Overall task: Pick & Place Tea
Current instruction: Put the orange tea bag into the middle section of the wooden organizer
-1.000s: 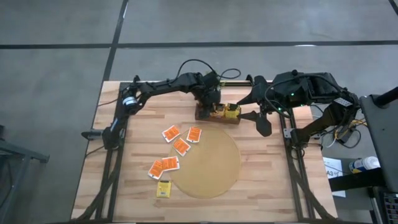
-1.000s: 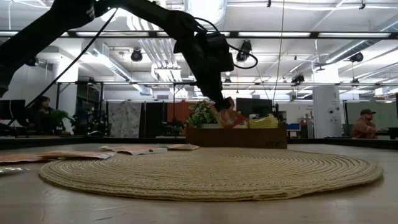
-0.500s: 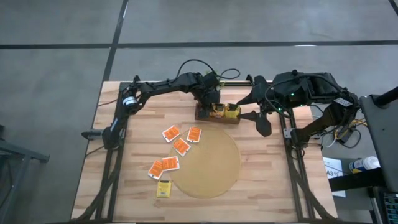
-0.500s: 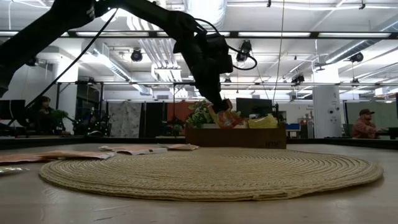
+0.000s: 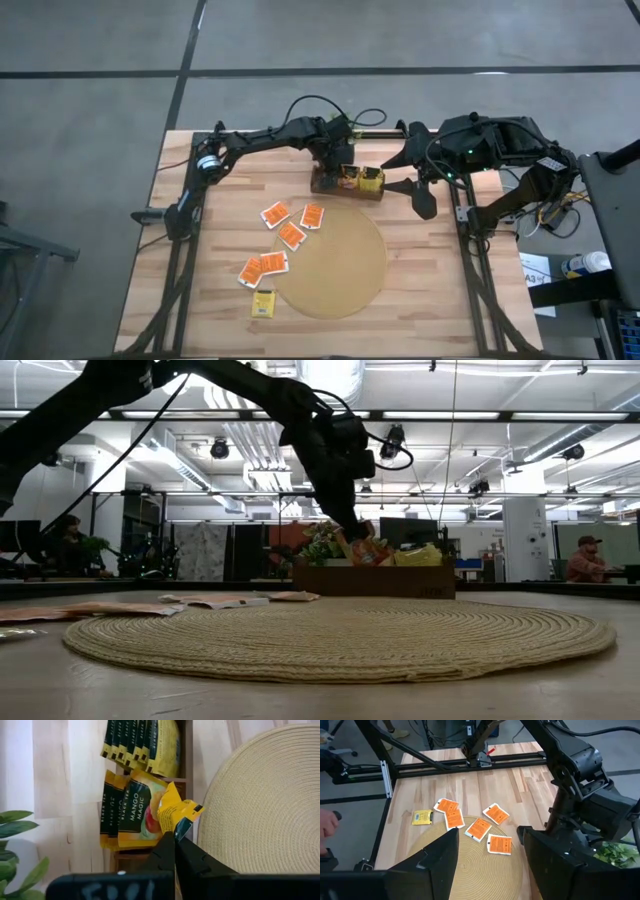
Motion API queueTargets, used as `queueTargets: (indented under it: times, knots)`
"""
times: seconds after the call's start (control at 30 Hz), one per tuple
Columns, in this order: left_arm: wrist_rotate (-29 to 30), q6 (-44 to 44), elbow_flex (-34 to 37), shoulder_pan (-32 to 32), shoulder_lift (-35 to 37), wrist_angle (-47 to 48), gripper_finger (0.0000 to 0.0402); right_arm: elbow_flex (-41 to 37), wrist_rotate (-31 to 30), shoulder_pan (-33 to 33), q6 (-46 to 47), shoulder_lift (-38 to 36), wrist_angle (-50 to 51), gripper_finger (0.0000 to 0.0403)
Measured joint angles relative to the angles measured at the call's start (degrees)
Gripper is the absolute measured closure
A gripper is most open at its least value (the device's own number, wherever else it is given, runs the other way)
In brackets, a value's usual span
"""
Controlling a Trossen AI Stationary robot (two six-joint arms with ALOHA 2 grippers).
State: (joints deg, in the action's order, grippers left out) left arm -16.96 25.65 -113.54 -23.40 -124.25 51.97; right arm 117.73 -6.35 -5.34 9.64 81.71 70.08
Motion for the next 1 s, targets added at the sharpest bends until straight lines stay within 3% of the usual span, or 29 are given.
queueTargets:
  times: [0.33,0.63,0.8,1.0]
  knots:
    - [1.2,-0.8,0.1,0.0,0.0,0.1,0.0338,0.0,0.3,0.0,0.4,0.0,0.0,0.0184]
    - [6.2,-0.8,-0.8,0.0,0.1,0.1,0.0284,0.0,0.3,0.0,0.4,0.0,0.0,0.0184]
    - [6.6,-1.6,-4.3,0.0,0.2,2.0,0.0263,0.0,0.3,0.0,0.1,0.0,0.0,0.0184]
    - [5.9,-4.8,-11.3,0.0,0.3,11.4,0.0260,0.0,0.3,0.0,-1.7,0.0,0.0,0.0184]
